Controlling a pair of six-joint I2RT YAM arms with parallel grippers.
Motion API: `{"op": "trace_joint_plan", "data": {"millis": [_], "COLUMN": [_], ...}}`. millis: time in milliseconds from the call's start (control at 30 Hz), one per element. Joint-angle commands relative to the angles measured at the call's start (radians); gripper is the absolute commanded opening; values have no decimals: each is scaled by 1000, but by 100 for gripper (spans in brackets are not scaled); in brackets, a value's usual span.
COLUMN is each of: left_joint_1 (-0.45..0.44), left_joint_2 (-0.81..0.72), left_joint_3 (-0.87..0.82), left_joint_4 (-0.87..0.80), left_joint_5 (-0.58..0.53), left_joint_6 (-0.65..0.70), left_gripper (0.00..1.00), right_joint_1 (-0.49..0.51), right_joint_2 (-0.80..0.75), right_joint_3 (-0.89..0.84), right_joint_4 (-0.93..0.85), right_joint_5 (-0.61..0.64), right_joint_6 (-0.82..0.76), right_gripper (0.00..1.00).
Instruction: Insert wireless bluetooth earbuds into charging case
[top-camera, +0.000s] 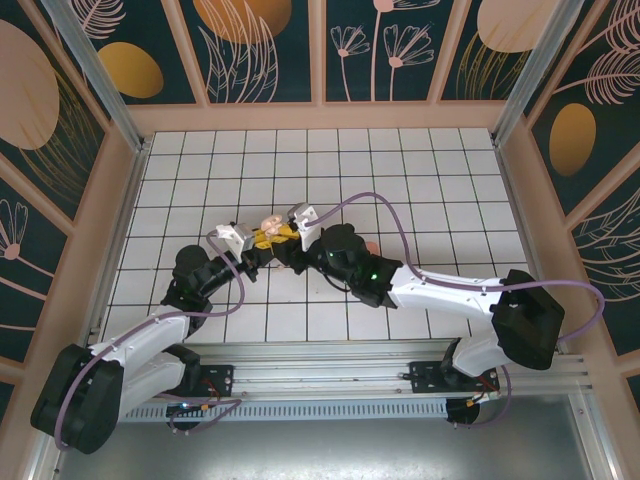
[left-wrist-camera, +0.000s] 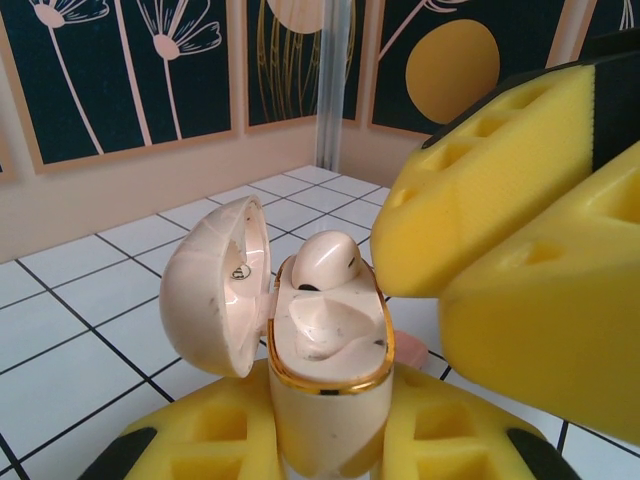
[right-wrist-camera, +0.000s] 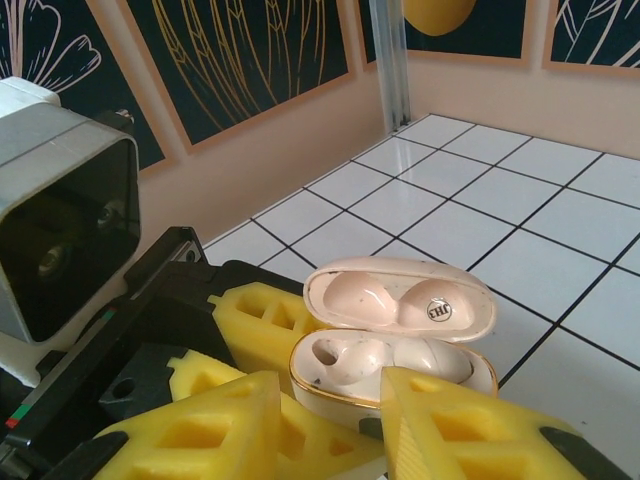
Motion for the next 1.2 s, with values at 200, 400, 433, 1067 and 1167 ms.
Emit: {"op": "trace_joint_plan", "data": {"millis": [200,400,433,1067,1167], "left_joint_1": [-7,-7,-6,-7,-1], "left_joint_2": [-14,-9,-8,-6,30], "left_joint_3": [24,23,24,47,67], "left_joint_4": [41,41,41,-17,-62], "left_joint_5": [6,15,17,-79,-119], "left_joint_6": [20,17,14,-34,-54], "left_gripper": [9,9,9,9,8], "right_joint_1": [0,-19,-27,-184,-187], "right_joint_2": [-60,-125,-135,-66,-22], "right_joint_3": [11,-15,-21,79,142], "right_joint_4": [24,42,46,-244,-389], "right_joint_5": [-35,-105,-122,-130,-85], "right_joint_6": [25,52,60,276,301], "right_gripper": [41,45,45,39,39]}}
